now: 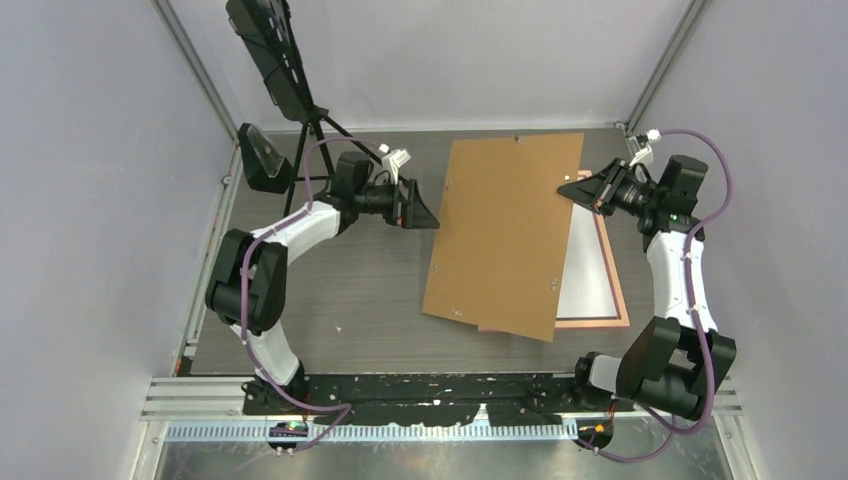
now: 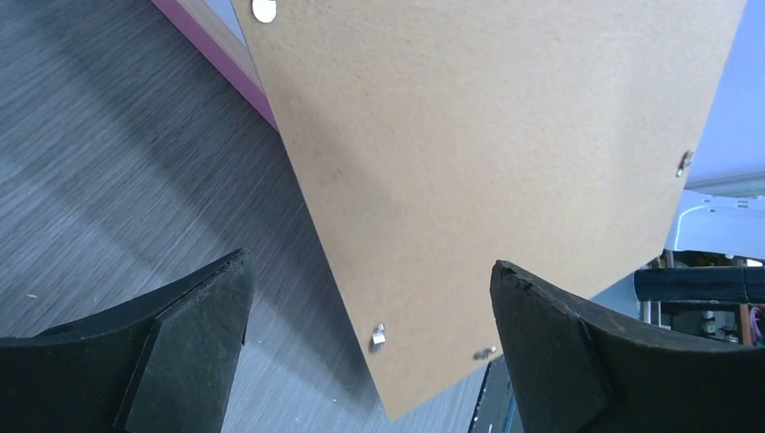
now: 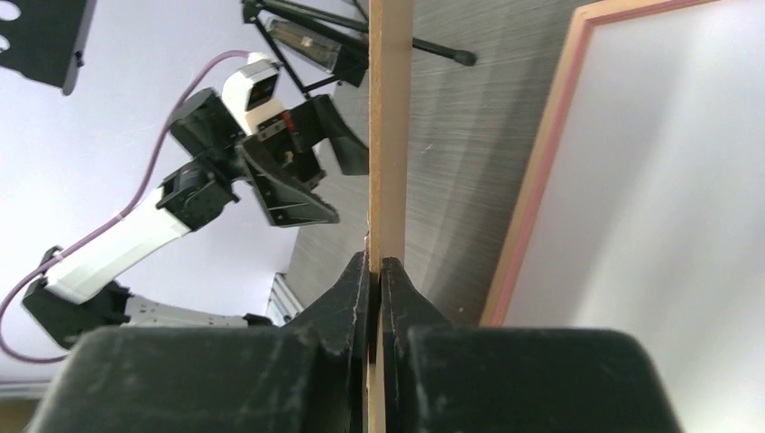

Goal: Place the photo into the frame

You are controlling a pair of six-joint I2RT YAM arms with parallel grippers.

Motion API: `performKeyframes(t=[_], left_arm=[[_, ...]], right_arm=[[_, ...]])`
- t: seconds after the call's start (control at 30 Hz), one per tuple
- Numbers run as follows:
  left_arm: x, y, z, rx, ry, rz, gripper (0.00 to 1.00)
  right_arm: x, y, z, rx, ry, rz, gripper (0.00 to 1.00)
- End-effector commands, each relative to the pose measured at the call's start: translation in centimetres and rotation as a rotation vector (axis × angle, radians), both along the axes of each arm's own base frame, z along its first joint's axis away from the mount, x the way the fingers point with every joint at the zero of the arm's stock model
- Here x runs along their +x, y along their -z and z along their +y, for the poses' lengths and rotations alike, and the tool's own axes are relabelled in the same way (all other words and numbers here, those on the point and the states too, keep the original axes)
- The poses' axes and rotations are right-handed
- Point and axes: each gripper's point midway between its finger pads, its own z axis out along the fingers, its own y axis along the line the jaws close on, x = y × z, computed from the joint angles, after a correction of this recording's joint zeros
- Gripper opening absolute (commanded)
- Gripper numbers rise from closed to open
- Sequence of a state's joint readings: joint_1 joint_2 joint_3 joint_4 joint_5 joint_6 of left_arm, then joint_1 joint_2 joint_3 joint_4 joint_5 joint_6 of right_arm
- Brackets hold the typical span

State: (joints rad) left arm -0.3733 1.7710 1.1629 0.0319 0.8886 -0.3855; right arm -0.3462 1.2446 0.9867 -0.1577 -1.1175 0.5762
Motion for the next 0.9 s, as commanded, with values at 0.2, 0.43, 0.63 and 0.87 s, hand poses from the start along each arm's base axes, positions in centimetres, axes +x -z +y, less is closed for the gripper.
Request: performKeyframes(t=[0.2,0.43,0.63,0.87], left_arm=[[0.3,-4.3,1.4,0.035,-0.037,-0.156,1.0],[0.1,-4.1,1.7,0.061,-0.042,-0.157,1.0],[0.0,-3.7,1.8,0.069,-0.042,-0.144,1.0],[0.0,-3.4,1.9,0.085,-0.047,-0.139,1.0]], right_arm=[[-1.1,1.2,-3.8,-0.054,0.0,0.089,0.06],[-1.3,2.2,-7.2,-0.053,-0.004,0.174,0.05],[-0.7,2.1,-9.8,-0.078,-0.05,0.218,0.06],[1.2,1.2,-12.4,-0.129,-0.087,0.222,0.06]])
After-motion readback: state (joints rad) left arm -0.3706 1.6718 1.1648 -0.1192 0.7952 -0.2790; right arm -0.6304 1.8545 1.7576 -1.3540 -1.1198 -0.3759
